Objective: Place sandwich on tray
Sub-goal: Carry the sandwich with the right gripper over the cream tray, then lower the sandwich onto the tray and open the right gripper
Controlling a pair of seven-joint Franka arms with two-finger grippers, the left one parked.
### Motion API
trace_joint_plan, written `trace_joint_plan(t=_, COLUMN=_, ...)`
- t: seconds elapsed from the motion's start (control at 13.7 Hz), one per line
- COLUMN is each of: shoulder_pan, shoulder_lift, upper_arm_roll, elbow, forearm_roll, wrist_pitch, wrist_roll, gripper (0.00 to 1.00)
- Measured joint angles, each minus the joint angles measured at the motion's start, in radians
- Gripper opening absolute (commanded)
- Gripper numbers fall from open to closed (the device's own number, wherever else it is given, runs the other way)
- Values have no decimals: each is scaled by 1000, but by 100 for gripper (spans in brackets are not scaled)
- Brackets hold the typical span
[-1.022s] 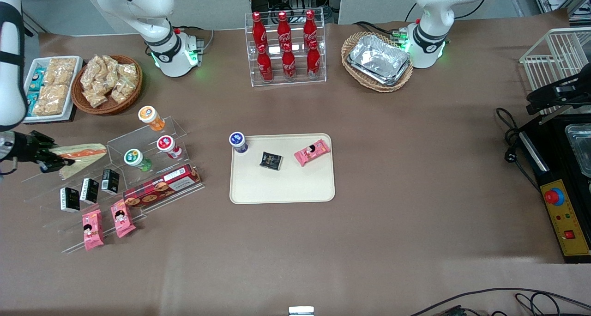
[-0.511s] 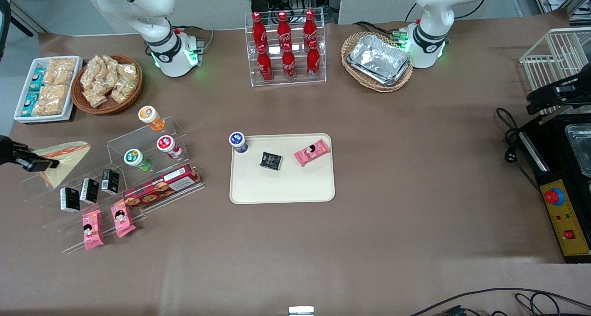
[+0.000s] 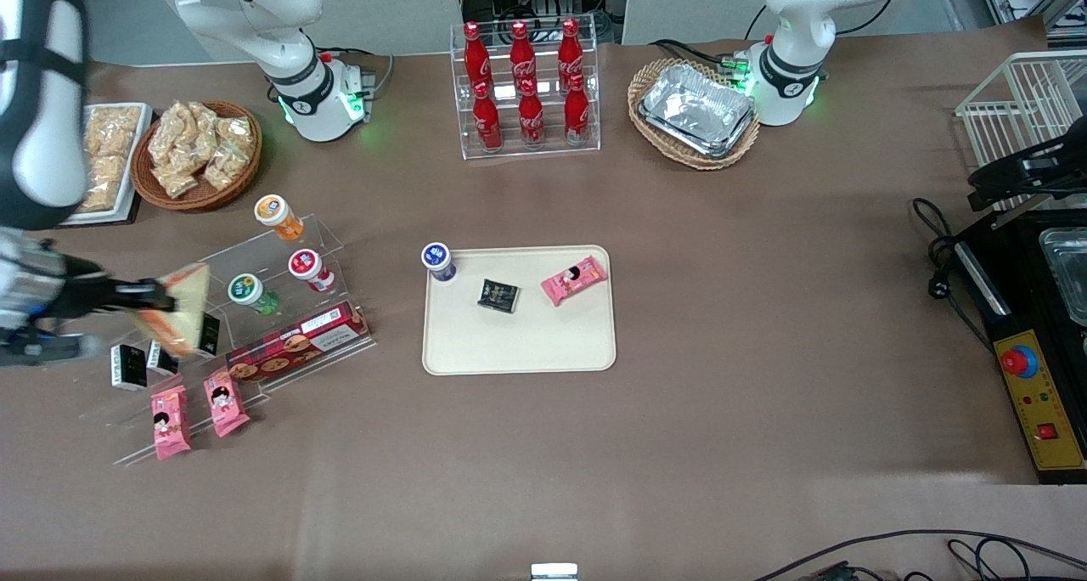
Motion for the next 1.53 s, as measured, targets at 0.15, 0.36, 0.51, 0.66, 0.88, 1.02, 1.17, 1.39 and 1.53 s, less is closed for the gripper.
trace_joint_plan(t=0.15, shoulder_pan=95, shoulder_lift=0, upper_arm_roll=1, elbow=1, forearm_roll=0, wrist_pitch=4, wrist_roll=-81, gripper=33)
trace_joint_plan(t=0.36, shoulder_pan=190, shoulder_lift=0, upper_arm_roll=8, elbow=2, forearm_roll=0, wrist_pitch=23, wrist_roll=-230, gripper=33)
trace_joint_plan(t=0.51, shoulder_pan=210, shoulder_lift=1, upper_arm_roll=58, elbow=3, forearm_roll=-1, wrist_pitch=34, wrist_roll=-302, gripper=33)
trace_joint_plan(t=0.66, shoulder_pan=214, shoulder_lift=5, upper_arm_roll=145, elbow=3, forearm_roll=-43, wrist_pitch=69, wrist_roll=-328, gripper=34)
trace_joint_plan(t=0.88, shoulder_pan=221, shoulder_lift=35, upper_arm_roll=287, elbow=2, forearm_roll=-144, wrist_pitch=117, wrist_roll=-339, gripper=34)
trace_joint_plan(t=1.02, shoulder_pan=225, shoulder_lift=68, upper_arm_roll=359, elbow=1, forearm_roll=-168, wrist_pitch=143, wrist_roll=-369, gripper=34)
trace_joint_plan(t=1.17, shoulder_pan=240, shoulder_lift=103, upper_arm_roll=405, elbow=1, forearm_roll=-175, wrist_pitch=164, wrist_roll=-380, gripper=35)
trace_joint_plan(t=1.39, shoulder_pan=299, shoulder_lift=156, upper_arm_roll=416, elbow=1, forearm_roll=-190, wrist_pitch=223, wrist_roll=-390, gripper=35)
trace_joint_plan(t=1.53, shoulder_pan=330, shoulder_lift=201, upper_arm_roll=417, elbow=0, forearm_roll=-226, wrist_pitch=259, wrist_roll=-390, gripper=35)
